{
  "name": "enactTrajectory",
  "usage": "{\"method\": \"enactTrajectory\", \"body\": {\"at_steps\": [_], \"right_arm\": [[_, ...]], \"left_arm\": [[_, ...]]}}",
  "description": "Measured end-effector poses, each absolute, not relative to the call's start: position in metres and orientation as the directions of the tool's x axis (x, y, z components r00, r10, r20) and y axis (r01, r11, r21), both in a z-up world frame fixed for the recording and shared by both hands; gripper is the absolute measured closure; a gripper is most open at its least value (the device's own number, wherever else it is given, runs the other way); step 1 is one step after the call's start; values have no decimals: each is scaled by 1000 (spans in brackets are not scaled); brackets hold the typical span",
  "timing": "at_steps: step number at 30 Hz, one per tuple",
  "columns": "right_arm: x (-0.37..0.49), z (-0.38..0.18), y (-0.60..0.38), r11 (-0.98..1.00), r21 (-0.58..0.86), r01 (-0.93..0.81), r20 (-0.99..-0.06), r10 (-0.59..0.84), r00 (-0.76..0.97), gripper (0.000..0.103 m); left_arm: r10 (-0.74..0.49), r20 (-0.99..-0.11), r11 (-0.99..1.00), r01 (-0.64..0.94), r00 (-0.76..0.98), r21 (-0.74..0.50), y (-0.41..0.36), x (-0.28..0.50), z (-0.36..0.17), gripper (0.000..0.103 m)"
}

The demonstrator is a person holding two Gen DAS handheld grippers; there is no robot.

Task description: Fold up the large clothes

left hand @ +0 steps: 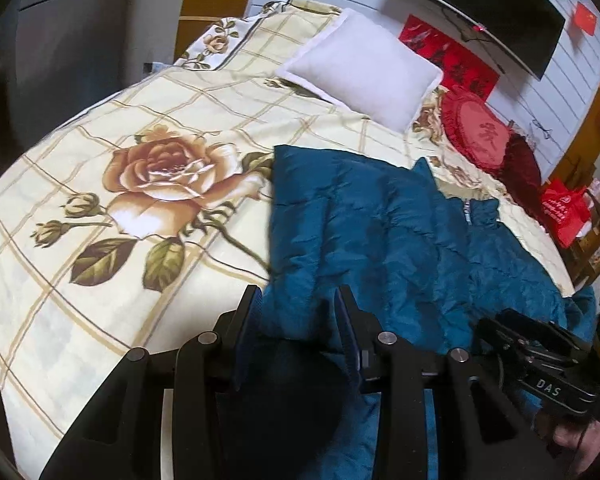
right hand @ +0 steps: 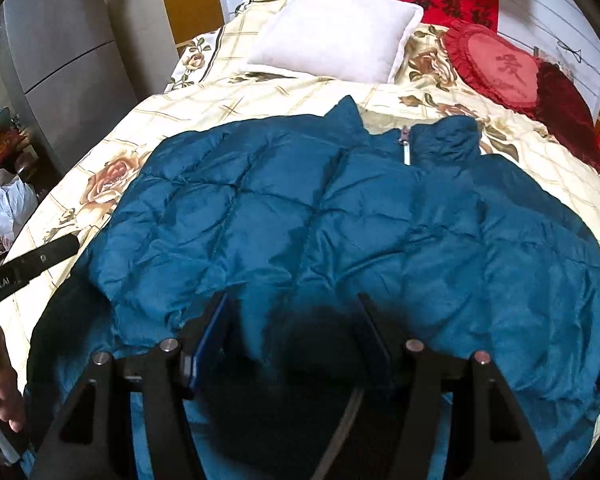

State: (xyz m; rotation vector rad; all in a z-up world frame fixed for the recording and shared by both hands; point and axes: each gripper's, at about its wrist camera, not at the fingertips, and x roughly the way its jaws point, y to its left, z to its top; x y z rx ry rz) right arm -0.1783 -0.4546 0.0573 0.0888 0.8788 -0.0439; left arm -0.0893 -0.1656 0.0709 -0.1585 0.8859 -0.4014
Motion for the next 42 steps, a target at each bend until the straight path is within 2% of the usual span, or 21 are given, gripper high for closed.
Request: {"method": "enactTrajectory", "body": {"at_steps": [5, 11, 16, 18, 20, 25, 27, 30, 33, 35, 36, 37, 39, 42], "right_arm": [[-157, 71, -439, 998, 51, 37, -746, 14, 666, 37], [-94, 73, -403, 999, -29, -36, -746, 3, 666, 37], [-39, 36, -401, 998, -54, -18, -820, -34, 571, 28], [-35, 33, -400, 998, -55, -22, -815, -32, 579, 26], [-35, 38, -401, 998, -43, -39, -815, -12, 579, 26], [-38, 69, -435, 997, 71, -2, -748, 55, 661, 26], [-32, 74, -442, 998, 56, 7, -745, 37, 666, 24], [-7, 65, -437, 998, 31, -57, -785, 59, 617, 16], [2, 45, -423, 992, -65, -104, -817, 7, 576, 17], [-5, 43, -418, 988, -91, -123, -798, 2, 603, 34], [-11, 44, -418, 989, -87, -123, -790, 6, 613, 59], [-16, 45, -418, 989, -78, -127, -784, 18, 620, 77], [-33, 53, -420, 990, -49, -132, -755, 50, 654, 88], [-52, 53, -433, 997, -17, -79, -725, 42, 687, 90]], "left_arm": [[-417, -728, 908, 288, 544, -305, -175, -79, 67, 34], [-332, -787, 939, 260, 519, -225, -180, -54, 46, 34], [-363, -794, 928, 271, 487, -258, -174, -47, 31, 28], [-365, -797, 926, 271, 481, -261, -173, -47, 30, 27], [-380, -795, 922, 266, 473, -283, -169, -46, 30, 27], [-409, -780, 912, 234, 474, -337, -159, -45, 38, 28], [-410, -778, 912, 229, 476, -340, -159, -46, 40, 28], [-390, -786, 920, 232, 480, -315, -161, -46, 38, 28], [-389, -789, 920, 236, 475, -312, -162, -46, 35, 27], [-388, -789, 921, 237, 476, -310, -162, -45, 34, 27], [-389, -789, 921, 237, 477, -310, -162, -46, 34, 27], [-391, -788, 920, 237, 476, -313, -161, -46, 34, 27], [-397, -788, 917, 237, 471, -320, -162, -47, 34, 27], [-416, -778, 908, 258, 471, -330, -165, -50, 37, 27]]}}
